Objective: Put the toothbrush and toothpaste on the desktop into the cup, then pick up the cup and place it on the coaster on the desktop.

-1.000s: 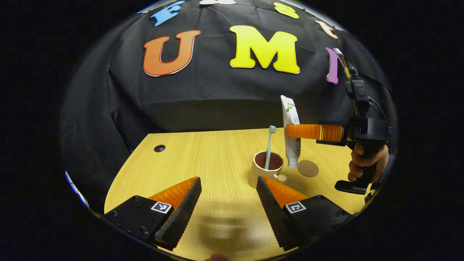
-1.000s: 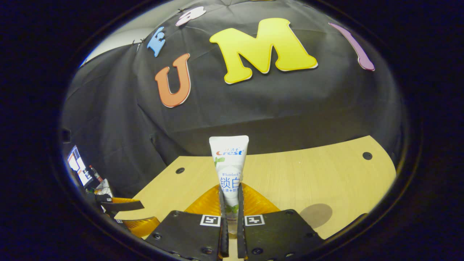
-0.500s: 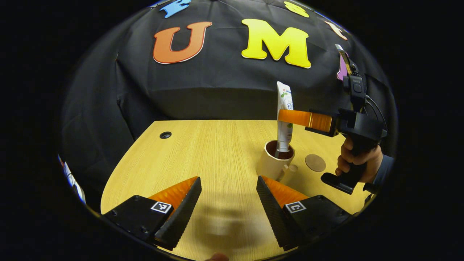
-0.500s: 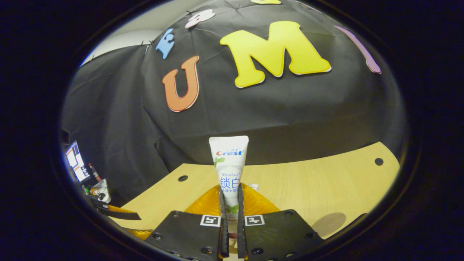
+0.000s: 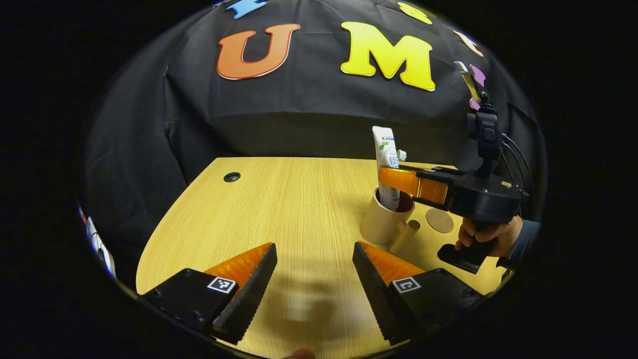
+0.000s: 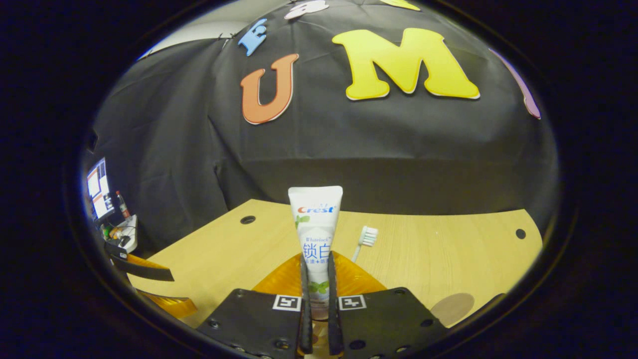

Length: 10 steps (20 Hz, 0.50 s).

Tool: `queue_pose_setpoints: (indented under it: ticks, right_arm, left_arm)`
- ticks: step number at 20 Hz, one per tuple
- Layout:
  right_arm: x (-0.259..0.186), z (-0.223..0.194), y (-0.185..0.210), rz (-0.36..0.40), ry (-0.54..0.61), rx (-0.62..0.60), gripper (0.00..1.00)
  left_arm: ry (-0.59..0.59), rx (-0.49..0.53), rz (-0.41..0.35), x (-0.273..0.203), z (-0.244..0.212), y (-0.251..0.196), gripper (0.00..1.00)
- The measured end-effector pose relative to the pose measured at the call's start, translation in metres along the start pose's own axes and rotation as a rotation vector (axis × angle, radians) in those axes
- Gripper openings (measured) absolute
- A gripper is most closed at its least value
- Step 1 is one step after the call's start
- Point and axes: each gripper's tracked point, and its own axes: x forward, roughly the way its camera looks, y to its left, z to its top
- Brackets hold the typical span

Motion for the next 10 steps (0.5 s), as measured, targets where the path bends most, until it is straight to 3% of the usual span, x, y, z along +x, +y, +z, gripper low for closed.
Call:
queue_pose_setpoints:
  ticks: [10]
  right_arm:
    - [-0.030, -0.004, -0.004, -0.027, 0.090, -0.012, 0.30]
  left_arm:
    - [0.010, -0.032, -0.019, 0.000, -0.005, -0.003, 0.98]
